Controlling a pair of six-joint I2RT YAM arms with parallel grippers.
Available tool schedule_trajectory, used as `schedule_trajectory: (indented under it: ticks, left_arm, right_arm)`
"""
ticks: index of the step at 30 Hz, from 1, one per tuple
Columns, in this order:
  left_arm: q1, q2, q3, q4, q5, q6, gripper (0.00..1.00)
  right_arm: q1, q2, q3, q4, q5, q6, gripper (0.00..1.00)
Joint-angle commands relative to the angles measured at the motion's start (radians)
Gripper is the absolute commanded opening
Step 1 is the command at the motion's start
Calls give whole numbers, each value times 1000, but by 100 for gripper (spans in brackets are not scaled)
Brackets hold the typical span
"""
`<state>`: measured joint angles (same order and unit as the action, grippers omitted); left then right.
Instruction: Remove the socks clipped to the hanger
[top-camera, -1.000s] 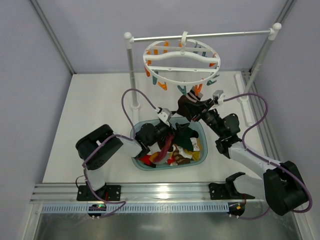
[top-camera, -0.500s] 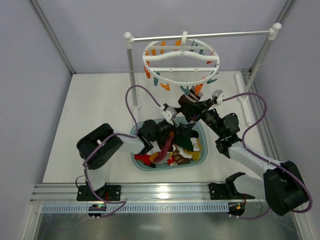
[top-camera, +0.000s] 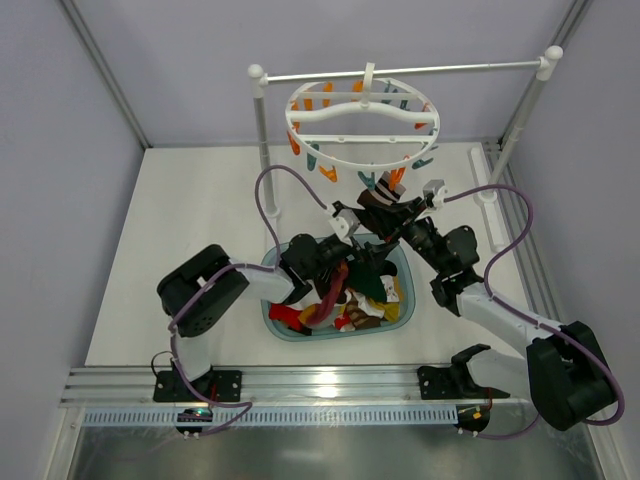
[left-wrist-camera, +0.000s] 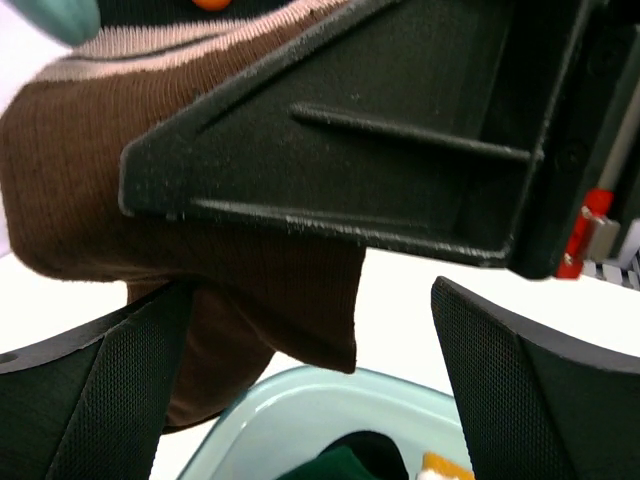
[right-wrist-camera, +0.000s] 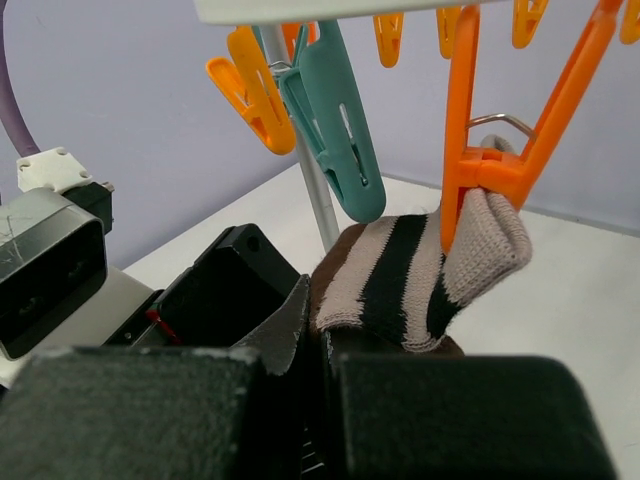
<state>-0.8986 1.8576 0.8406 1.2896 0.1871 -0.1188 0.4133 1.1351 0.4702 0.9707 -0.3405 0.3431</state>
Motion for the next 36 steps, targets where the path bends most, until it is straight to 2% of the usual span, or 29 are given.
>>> schedule_trajectory:
  ticks: [1, 9, 14, 17, 18, 20, 21, 23, 24, 26, 27, 29, 31, 32, 33, 35, 36]
  left_arm:
    - [-3, 25, 52, 60, 3, 16, 99]
    - [-3, 55, 54, 125, -35, -5, 98]
    - [-3, 61, 38, 162, -44, 2, 84]
    - [-2, 63, 35, 172, -52, 4, 72]
    - [-2, 66, 34, 178, -58, 2, 62]
    - [-2, 68, 35, 185, -63, 2, 53]
    - [-2, 68, 35, 188, -66, 4, 41]
    - [-2, 69, 34, 195, -69, 4, 29]
    - [0, 69, 26, 214, -72, 1, 17]
    - [0, 68, 8, 237, -93, -1, 5]
    - [0, 65, -1, 256, -101, 1, 0]
    - [0, 54, -21, 254, -113, 2, 0]
    - [1, 38, -37, 257, -138, 7, 0]
    - [1, 34, -50, 257, -143, 8, 0]
    - [1, 26, -60, 257, -149, 8, 0]
    - [1, 19, -80, 257, -149, 13, 0]
    - [0, 17, -86, 257, -152, 15, 0]
  right_arm:
    - [5, 3, 47, 37, -14, -7, 4]
    - [7, -8, 44, 23, -12, -18, 4]
    - [5, -3, 53, 14, -44, -21, 4]
    - [7, 5, 65, 3, -52, -26, 4]
    - [7, 6, 68, -10, -51, -30, 4]
    - [7, 8, 76, -30, -54, -47, 4]
    - [5, 8, 80, -39, -58, -52, 4]
    - [7, 9, 88, -59, -61, -56, 4]
    - [5, 8, 90, -61, -66, -62, 4]
    - [5, 2, 90, -75, -66, -69, 4]
    - [5, -6, 90, -81, -63, -78, 4]
    - [5, -17, 90, -104, -54, -88, 4]
    - [7, -37, 90, -141, -34, -111, 19]
    - [7, -49, 88, -157, -19, -119, 32]
    - [5, -60, 87, -173, -3, -125, 64]
    - [7, -106, 76, -214, 40, -153, 81]
    - [5, -126, 68, -225, 52, -161, 85]
